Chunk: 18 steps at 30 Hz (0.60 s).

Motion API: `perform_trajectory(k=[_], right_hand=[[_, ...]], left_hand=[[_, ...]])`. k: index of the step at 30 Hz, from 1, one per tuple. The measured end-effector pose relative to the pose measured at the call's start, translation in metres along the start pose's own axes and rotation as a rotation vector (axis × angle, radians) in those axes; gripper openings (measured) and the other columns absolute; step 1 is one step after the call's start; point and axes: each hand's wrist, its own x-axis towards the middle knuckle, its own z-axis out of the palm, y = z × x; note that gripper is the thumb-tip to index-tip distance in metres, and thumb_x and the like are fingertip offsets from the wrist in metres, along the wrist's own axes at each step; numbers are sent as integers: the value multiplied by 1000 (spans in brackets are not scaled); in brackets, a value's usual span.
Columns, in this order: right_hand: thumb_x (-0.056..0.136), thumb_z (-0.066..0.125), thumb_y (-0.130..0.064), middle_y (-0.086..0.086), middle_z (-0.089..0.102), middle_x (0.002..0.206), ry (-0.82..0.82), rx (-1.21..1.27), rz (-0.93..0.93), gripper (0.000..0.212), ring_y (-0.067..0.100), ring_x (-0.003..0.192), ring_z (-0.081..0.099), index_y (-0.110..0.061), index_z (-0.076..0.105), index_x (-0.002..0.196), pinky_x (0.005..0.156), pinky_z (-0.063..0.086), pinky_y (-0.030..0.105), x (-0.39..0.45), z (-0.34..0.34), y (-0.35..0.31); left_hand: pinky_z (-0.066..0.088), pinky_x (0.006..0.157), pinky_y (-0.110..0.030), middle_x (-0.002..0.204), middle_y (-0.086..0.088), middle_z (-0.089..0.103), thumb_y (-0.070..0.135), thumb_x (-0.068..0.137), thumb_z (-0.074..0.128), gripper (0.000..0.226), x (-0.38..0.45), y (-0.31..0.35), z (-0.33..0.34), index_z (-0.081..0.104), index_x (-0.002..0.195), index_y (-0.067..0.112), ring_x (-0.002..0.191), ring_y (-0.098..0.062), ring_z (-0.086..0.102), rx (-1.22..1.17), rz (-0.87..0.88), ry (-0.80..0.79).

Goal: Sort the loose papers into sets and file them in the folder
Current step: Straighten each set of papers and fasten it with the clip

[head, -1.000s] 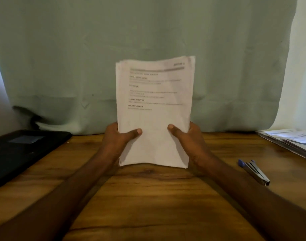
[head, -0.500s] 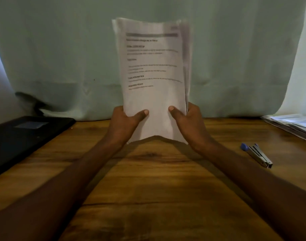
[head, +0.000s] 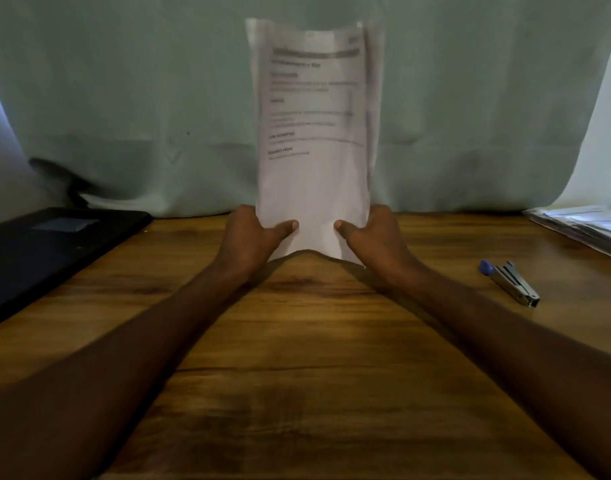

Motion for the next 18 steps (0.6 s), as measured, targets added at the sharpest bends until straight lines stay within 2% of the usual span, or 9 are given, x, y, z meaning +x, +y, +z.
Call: perform_trajectory(k=[2, 4, 6, 8, 13, 15, 16, 18], right_hand=[[94, 71, -16, 4, 67, 119, -32, -63, 2, 40, 13, 95, 59, -5, 61, 131, 72, 49, 18, 0, 0, 3], [93, 71, -17, 1, 63, 107, -19, -126, -21, 37, 13, 89, 58, -3, 63, 127, 62, 43, 14, -2, -1, 2], [92, 72, -19, 3, 63, 105, -24, -186, -38, 36, 20, 94, 62, 0, 64, 122, 69, 49, 22, -1, -2, 0], [89, 75, -20, 10, 69, 114, -46, -227, -33, 40, 25, 101, 66, 1, 65, 122, 79, 54, 31, -1, -2, 1], [87, 81, -27, -2, 65, 109, 16, -67, -32, 46, 15, 99, 63, -9, 64, 126, 76, 54, 26, 0, -4, 3], [88, 79, -29, -2, 66, 111, 43, -27, -17, 47, 15, 99, 64, -9, 64, 127, 83, 58, 32, 0, -5, 4], [88, 78, -30, -2, 68, 111, 73, 1, -21, 46, 13, 97, 66, -9, 65, 127, 84, 60, 32, 1, -5, 4], [91, 75, -28, -2, 71, 109, 140, 2, -96, 39, 6, 88, 67, -9, 69, 124, 71, 57, 16, 1, -7, 0]], left_hand=[[48, 82, -27, 126, -12, 68, 29, 83, 85, 61, 0, -2, 0, 61, 132, 1, 99, -13, 59, 60, 0, -33], [47, 83, -25, 126, -10, 67, 27, 83, 85, 62, 0, -3, 0, 60, 135, 3, 100, -12, 58, 52, -20, -41], [48, 83, -27, 126, -8, 67, 29, 82, 86, 63, 1, -3, -1, 61, 134, 4, 100, -12, 58, 57, -27, -41], [49, 84, -27, 128, -11, 67, 29, 81, 87, 64, 2, -4, -2, 61, 133, 3, 101, -13, 59, 85, -29, -63], [49, 85, -30, 131, -11, 65, 34, 80, 87, 70, 3, -5, -2, 57, 135, 2, 110, -17, 61, 90, -47, -66], [46, 83, -28, 131, -12, 65, 33, 81, 86, 69, 2, -4, -1, 57, 134, 1, 104, -13, 56, 98, -51, -50], [46, 82, -27, 131, -12, 65, 32, 82, 85, 67, 2, -3, -1, 58, 135, 1, 102, -11, 54, 89, -45, -39], [46, 80, -22, 129, -10, 67, 29, 83, 85, 64, 2, 0, -1, 59, 135, 2, 100, -9, 55, 57, -22, -25]])
